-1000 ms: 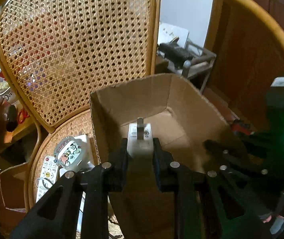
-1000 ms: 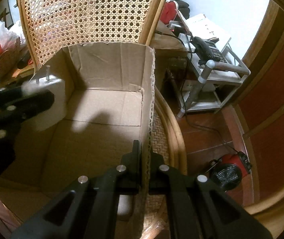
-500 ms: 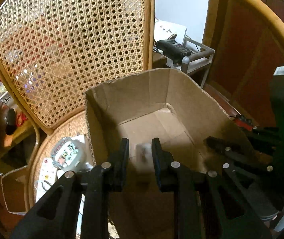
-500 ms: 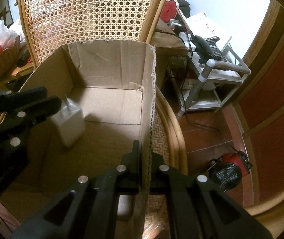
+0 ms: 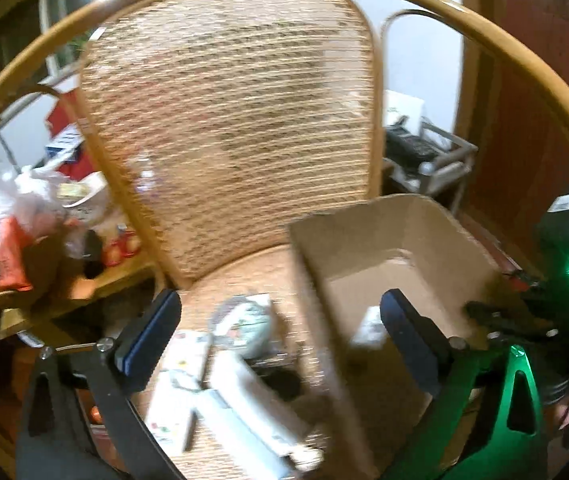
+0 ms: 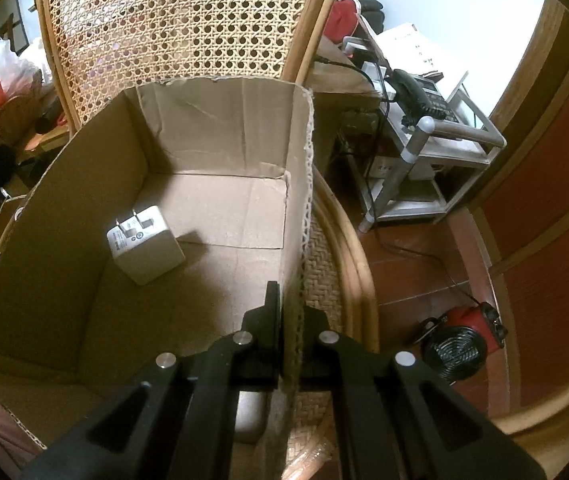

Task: Organize rigid objects
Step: 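Withdraw the left gripper from the box back over the seat, then close the left gripper around the long white handheld device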

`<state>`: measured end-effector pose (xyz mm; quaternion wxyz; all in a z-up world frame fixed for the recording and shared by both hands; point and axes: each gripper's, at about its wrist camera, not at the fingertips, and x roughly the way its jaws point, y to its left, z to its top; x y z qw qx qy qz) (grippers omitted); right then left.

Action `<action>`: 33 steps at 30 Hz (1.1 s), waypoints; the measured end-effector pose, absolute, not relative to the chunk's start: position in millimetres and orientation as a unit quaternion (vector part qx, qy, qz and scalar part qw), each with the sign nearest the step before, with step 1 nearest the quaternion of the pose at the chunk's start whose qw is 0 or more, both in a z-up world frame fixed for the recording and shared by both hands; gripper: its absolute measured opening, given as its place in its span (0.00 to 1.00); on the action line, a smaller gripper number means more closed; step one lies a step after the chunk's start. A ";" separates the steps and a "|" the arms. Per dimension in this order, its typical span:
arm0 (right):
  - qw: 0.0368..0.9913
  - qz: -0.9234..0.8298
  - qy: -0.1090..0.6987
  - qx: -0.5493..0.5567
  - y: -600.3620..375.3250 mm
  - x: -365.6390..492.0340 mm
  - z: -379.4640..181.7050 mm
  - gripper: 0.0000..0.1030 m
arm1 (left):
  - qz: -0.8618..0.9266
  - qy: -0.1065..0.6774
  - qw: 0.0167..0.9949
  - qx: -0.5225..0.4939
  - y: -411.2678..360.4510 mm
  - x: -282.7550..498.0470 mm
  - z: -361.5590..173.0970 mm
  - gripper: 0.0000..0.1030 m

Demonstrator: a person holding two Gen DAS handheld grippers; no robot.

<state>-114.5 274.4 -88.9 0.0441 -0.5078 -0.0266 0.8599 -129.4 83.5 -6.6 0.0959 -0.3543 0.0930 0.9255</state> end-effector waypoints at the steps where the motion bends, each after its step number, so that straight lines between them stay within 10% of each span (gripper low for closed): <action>1: 0.044 0.860 -0.026 -0.508 274.6 -114.4 -89.0 0.06 | 0.926 0.091 0.087 -0.355 75.2 -129.3 -6.1 0.96; 33: 0.044 0.860 -0.026 -0.508 274.2 -115.5 -88.9 0.06 | 0.857 0.148 0.019 -0.493 12.4 -117.6 -105.5 0.97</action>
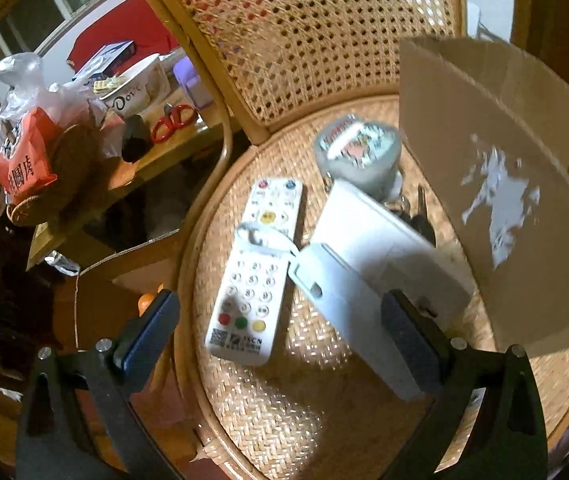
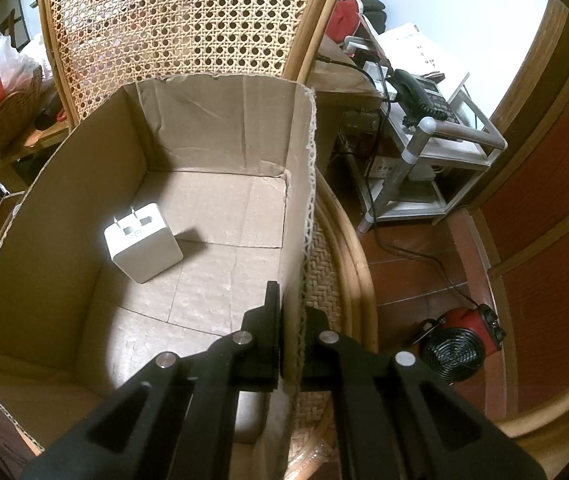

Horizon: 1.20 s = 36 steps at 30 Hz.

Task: Organize rigid objects
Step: 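Close the left gripper around the long white handheld device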

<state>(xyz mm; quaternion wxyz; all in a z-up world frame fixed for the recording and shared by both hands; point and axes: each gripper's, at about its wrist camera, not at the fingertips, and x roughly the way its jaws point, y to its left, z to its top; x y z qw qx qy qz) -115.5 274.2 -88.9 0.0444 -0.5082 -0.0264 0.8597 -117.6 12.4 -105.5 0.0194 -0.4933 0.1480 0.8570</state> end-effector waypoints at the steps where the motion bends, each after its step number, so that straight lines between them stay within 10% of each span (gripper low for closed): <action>1: 0.044 0.860 -0.026 -0.508 274.3 -115.7 -88.9 0.06 | 0.858 0.150 0.025 -0.490 13.5 -116.2 -106.0 0.97; 10: 0.044 0.858 -0.026 -0.512 274.4 -116.3 -89.9 0.06 | 0.859 0.121 0.047 -0.495 16.5 -114.7 -115.8 0.96; 14: 0.045 0.858 -0.025 -0.512 274.6 -116.5 -90.0 0.06 | 0.851 0.102 0.062 -0.511 17.9 -113.9 -117.6 0.61; 36: 0.043 0.855 -0.028 -0.515 277.5 -116.2 -89.4 0.06 | 0.843 0.055 0.091 -0.527 9.9 -104.0 -116.0 0.25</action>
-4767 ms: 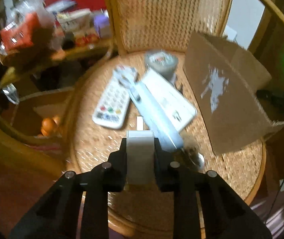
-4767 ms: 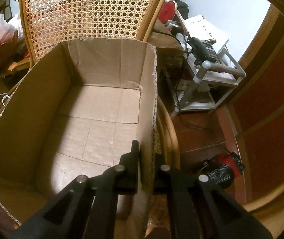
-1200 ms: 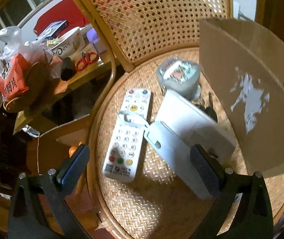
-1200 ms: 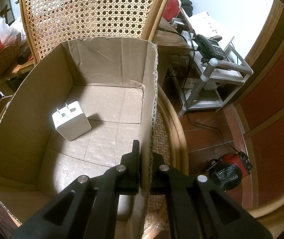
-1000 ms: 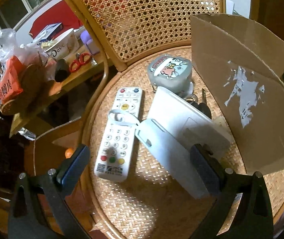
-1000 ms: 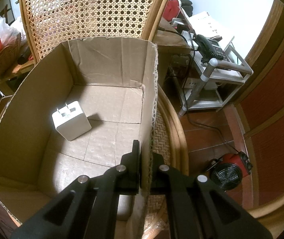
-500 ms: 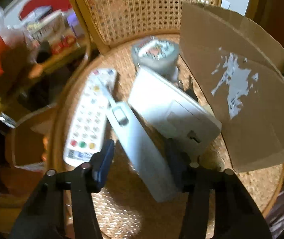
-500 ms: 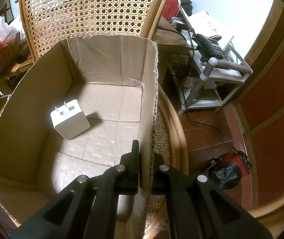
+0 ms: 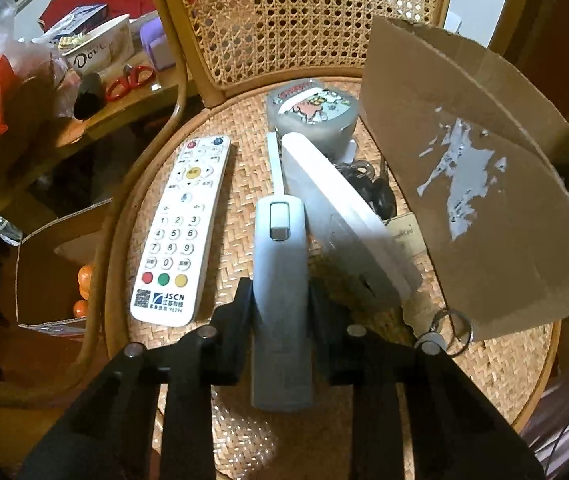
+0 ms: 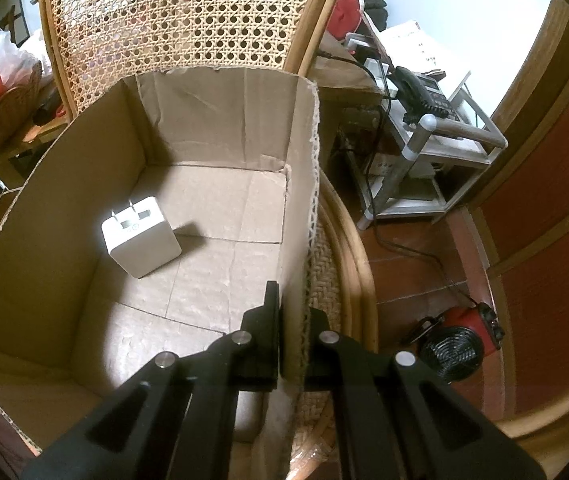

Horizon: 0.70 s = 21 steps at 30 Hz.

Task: Organize rigid objects
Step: 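Close the left gripper around the long white handheld device, then lift the white device into the box and open the left gripper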

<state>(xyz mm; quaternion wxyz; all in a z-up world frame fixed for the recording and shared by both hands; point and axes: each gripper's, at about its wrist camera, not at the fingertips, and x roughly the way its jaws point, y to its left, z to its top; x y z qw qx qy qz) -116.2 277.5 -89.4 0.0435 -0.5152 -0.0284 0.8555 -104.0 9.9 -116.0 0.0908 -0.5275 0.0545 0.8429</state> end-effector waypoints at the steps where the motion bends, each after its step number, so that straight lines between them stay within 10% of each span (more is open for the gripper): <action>1: 0.044 0.855 -0.029 -0.515 277.5 -116.3 -89.3 0.06 | 0.845 0.058 0.091 -0.523 9.9 -102.2 -114.1 0.25; 21: 0.047 0.856 -0.032 -0.514 276.5 -116.4 -89.2 0.06 | 0.909 0.029 0.066 -0.410 -12.2 -86.1 -38.7 0.25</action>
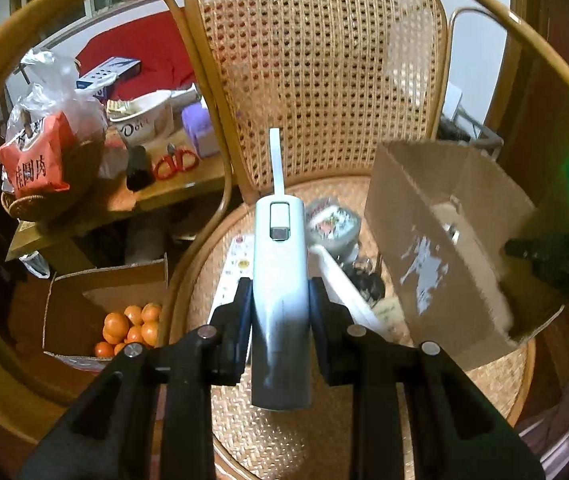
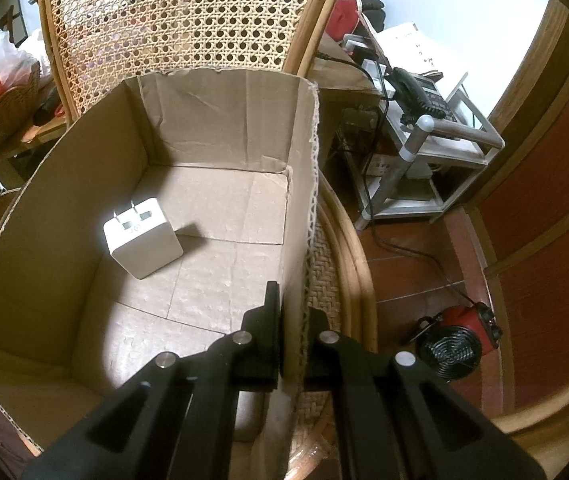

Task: Organize rigid objects
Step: 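Lift the white device into the box and open the left gripper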

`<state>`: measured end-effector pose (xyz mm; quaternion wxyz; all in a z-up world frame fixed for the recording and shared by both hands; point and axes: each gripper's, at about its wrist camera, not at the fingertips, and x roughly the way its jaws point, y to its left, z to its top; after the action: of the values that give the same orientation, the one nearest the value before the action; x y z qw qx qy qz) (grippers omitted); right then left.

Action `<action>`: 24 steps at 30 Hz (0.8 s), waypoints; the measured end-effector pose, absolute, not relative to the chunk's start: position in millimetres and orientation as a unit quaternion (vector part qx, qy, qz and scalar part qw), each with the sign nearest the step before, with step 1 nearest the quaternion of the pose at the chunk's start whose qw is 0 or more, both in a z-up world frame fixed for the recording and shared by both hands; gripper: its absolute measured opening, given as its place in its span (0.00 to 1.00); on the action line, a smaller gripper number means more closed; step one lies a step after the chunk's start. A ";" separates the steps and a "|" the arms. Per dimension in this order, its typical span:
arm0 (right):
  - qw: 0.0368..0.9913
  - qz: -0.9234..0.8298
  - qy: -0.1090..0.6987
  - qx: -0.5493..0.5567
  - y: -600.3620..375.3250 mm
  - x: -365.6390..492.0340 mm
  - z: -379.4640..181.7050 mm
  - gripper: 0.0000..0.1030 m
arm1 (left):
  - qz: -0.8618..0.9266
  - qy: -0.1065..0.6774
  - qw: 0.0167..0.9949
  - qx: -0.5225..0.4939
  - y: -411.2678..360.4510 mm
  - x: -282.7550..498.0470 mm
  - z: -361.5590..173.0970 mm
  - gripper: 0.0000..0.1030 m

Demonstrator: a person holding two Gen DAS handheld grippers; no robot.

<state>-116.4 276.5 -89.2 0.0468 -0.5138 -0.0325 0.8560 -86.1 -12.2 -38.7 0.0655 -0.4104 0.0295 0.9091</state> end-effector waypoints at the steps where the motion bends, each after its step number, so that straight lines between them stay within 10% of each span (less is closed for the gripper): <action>1: 0.047 0.856 -0.032 -0.514 276.8 -116.4 -89.2 0.06 | 0.911 0.027 0.066 -0.406 -12.5 -85.9 -35.3 0.25; 24: 0.048 0.856 -0.034 -0.514 276.5 -115.7 -89.1 0.06 | 0.929 -0.008 0.152 -0.336 64.5 -100.2 17.7 0.25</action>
<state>-115.7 276.5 -89.1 0.0481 -0.5140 -0.0342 0.8558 -100.2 64.5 17.7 0.1518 -0.3361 -0.0084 0.9295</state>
